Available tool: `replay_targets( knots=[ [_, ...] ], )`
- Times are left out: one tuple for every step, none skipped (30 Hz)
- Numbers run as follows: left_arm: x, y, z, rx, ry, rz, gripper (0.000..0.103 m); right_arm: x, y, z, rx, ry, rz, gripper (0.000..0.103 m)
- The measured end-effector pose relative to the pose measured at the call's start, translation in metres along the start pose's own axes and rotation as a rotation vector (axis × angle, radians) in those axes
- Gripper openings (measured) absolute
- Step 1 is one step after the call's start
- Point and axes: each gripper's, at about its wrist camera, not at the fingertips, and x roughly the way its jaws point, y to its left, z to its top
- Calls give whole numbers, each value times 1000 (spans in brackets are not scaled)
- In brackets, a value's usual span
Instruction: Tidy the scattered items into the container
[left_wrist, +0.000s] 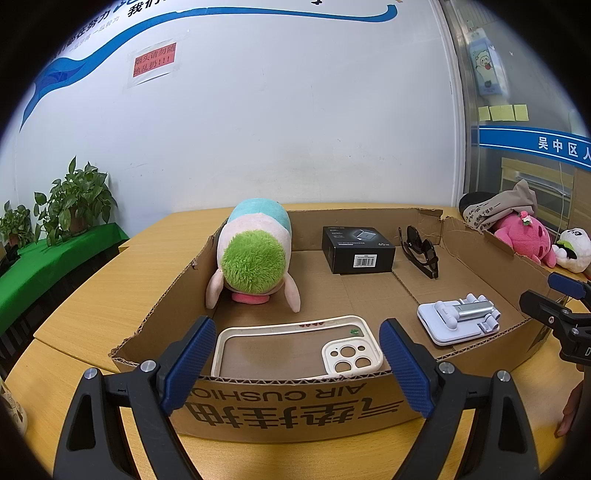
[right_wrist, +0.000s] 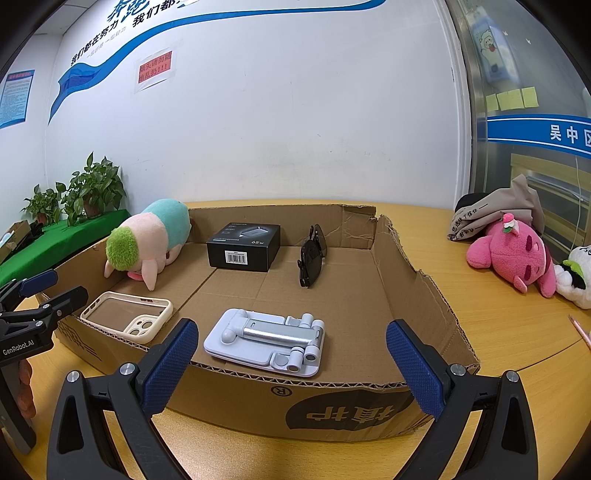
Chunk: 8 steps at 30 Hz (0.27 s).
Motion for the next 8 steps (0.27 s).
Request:
replay_targets(
  knots=[
    [0, 0, 0, 0, 0, 0, 90, 0, 0, 0, 0, 0, 0, 103],
    [0, 0, 0, 0, 0, 0, 90, 0, 0, 0, 0, 0, 0, 103],
    [0, 0, 0, 1, -1, 0, 90, 0, 0, 0, 0, 0, 0, 103],
    [1, 0, 0, 0, 0, -2, 90, 0, 0, 0, 0, 0, 0, 103],
    [0, 0, 0, 0, 0, -2, 90, 0, 0, 0, 0, 0, 0, 103],
    [0, 0, 0, 1, 0, -1, 90, 0, 0, 0, 0, 0, 1, 103],
    [1, 0, 0, 0, 0, -2, 90, 0, 0, 0, 0, 0, 1, 103],
    [1, 0, 0, 1, 0, -2, 90, 0, 0, 0, -1, 0, 1, 103]
  ],
)
